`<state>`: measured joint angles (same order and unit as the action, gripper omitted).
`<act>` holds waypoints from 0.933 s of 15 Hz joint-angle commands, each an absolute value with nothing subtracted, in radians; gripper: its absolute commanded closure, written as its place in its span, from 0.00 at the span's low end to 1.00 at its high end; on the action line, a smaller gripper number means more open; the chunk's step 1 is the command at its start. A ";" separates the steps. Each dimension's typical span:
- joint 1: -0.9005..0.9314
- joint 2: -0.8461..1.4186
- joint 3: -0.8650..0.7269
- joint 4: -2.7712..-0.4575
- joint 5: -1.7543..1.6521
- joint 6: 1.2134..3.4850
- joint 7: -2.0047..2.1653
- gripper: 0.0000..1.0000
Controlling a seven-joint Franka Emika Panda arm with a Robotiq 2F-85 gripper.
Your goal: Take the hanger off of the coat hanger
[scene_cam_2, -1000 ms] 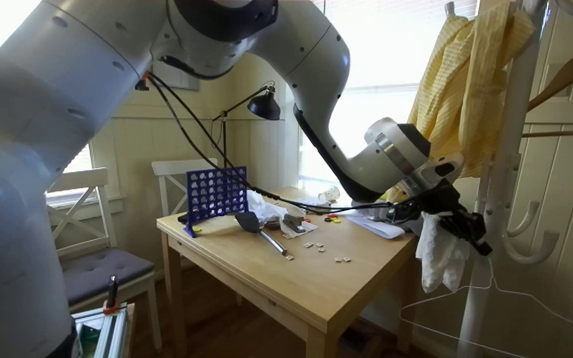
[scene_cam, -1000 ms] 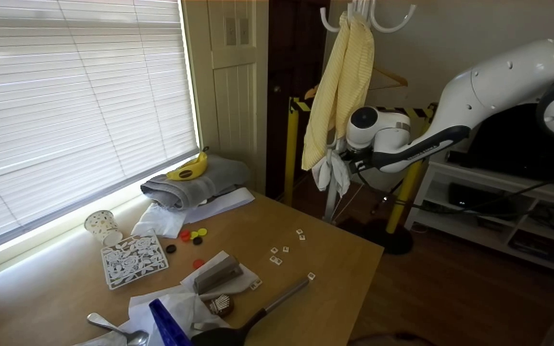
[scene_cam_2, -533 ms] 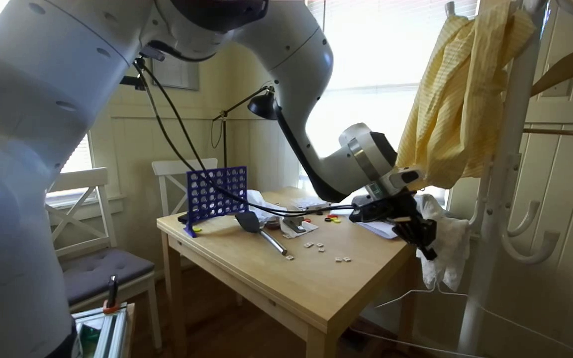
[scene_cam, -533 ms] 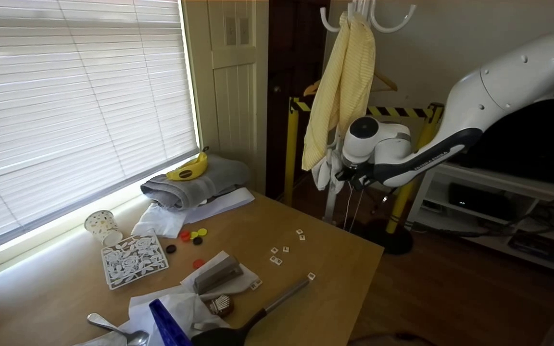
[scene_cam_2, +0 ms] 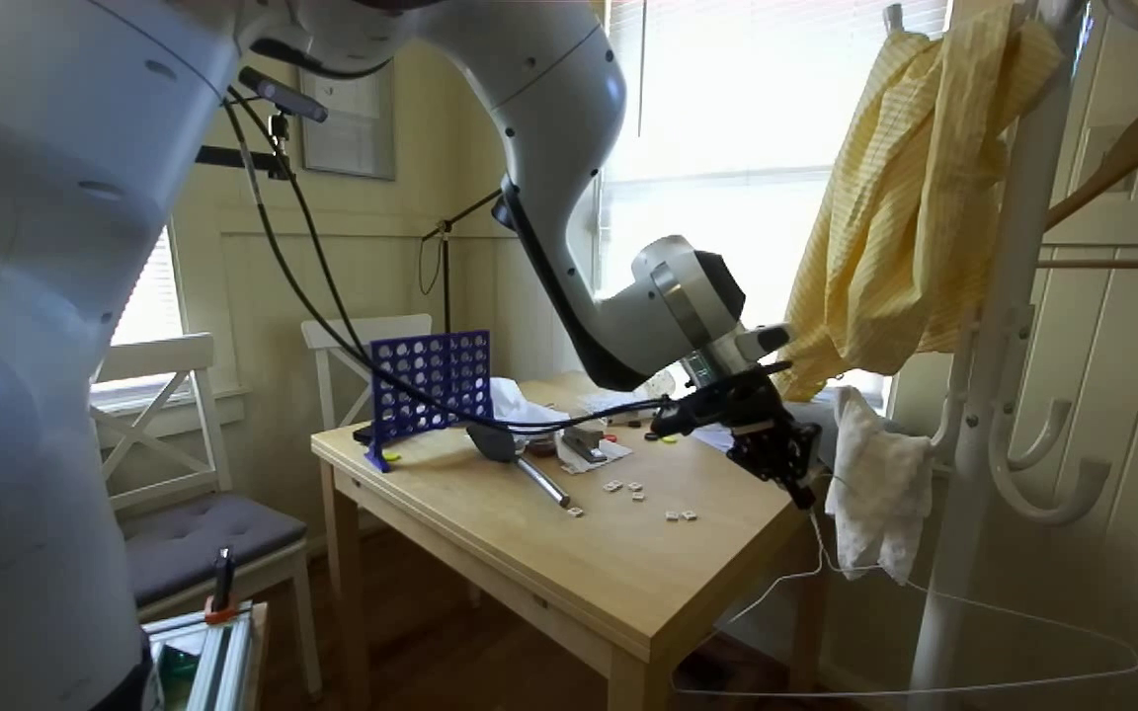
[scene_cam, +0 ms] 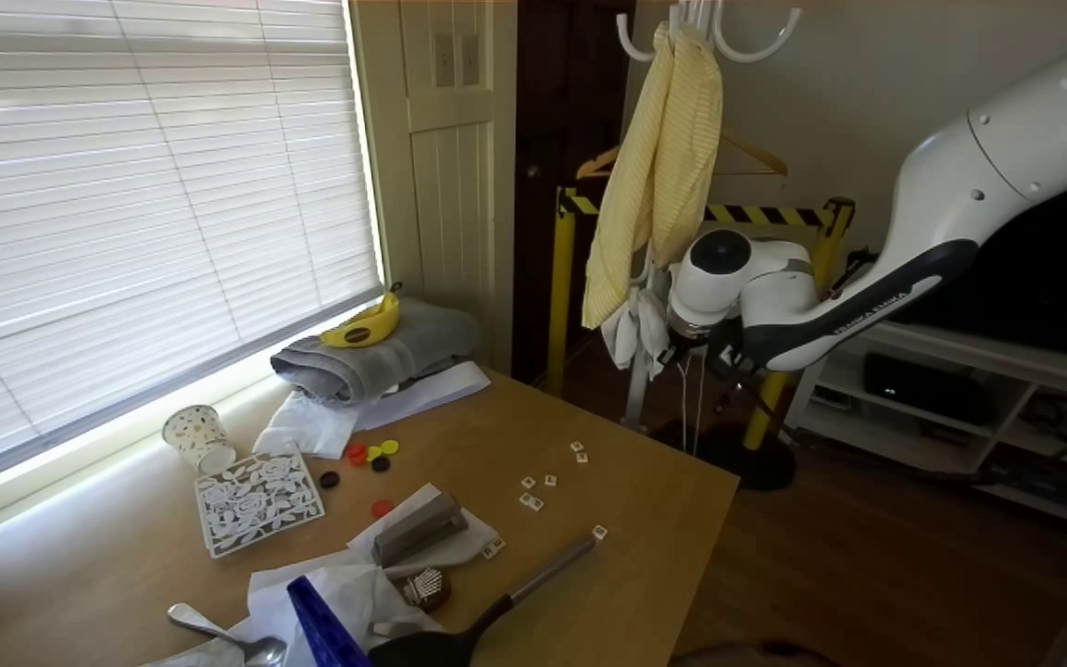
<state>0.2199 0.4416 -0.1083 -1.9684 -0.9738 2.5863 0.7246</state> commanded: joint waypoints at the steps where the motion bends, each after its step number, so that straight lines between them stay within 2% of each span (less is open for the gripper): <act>1: 0.222 0.371 -0.077 -2.021 -0.974 2.441 0.651 0.99; 8: 0.236 0.331 -0.035 -1.972 -1.020 1.957 0.645 0.99; 14: 0.172 0.277 0.074 -2.021 -0.841 2.110 0.358 0.99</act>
